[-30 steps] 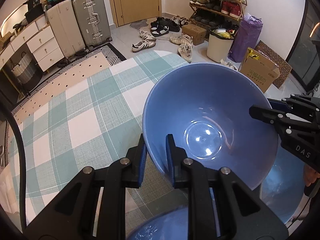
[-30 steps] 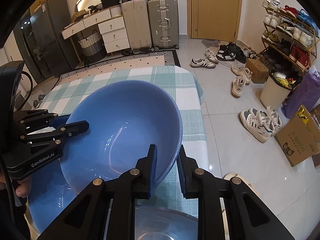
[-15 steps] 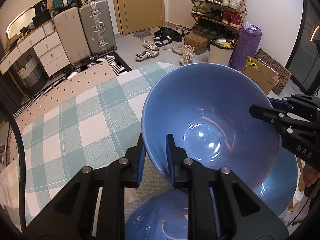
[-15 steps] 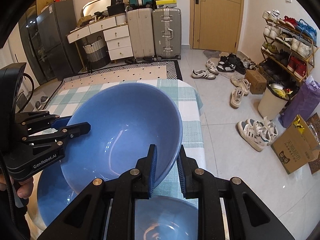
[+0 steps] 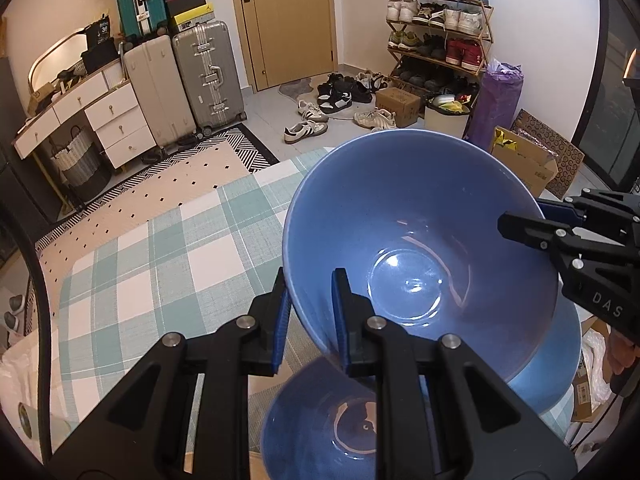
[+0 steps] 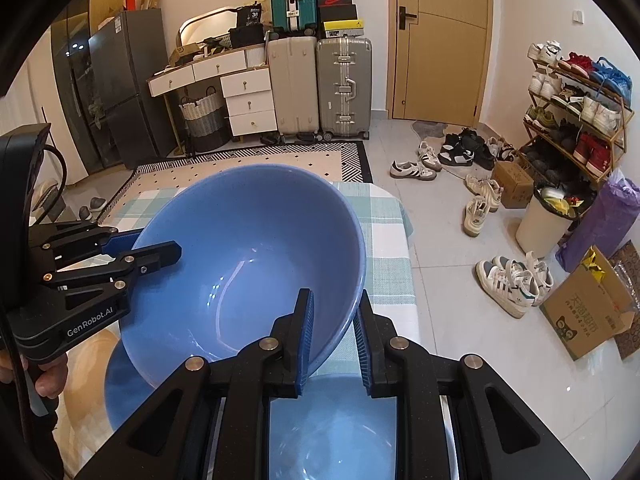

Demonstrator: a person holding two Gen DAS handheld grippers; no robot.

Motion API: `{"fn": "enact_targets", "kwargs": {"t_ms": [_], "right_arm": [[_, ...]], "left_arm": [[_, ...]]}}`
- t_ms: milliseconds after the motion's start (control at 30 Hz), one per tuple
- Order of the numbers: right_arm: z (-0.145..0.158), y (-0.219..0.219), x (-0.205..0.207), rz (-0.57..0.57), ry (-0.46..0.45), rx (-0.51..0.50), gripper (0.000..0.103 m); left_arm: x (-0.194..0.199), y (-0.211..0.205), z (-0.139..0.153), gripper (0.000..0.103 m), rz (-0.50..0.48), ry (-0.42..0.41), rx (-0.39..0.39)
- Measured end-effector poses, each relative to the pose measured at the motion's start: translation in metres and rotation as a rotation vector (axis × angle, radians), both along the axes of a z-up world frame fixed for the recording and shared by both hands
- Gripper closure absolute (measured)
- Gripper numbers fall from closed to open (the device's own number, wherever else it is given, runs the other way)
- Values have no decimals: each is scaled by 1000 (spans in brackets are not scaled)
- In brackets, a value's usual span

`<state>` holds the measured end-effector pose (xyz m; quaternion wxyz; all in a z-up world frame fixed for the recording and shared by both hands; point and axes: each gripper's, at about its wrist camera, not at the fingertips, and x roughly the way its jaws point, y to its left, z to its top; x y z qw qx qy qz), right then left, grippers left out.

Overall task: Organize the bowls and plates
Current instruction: 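Lift the darker blue bowl with both grippers over the lighter blue bowl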

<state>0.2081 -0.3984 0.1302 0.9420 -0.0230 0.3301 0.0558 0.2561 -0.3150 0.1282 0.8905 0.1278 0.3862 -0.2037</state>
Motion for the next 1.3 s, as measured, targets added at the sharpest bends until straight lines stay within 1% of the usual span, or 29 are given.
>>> {"fn": "enact_targets", "kwargs": {"t_ms": [100, 367, 767, 933, 1133, 1300], "right_arm": [[3, 2, -7, -6, -9, -7, 83], [4, 7, -23, 0, -9, 2, 83], [8, 30, -51, 28, -29, 7, 82], [6, 42, -60, 49, -32, 8, 81], [6, 56, -72, 81, -33, 17, 81], [1, 64, -79, 98, -21, 37, 80]], "left_arm": [[-12, -2, 7, 87, -2, -10, 11], [-34, 3, 18, 87, -2, -28, 3], [-67, 24, 32, 87, 16, -50, -14], [-79, 35, 36, 87, 42, -68, -10], [-92, 51, 37, 86, 65, -65, -10], [-100, 60, 36, 86, 56, -63, -7]]}}
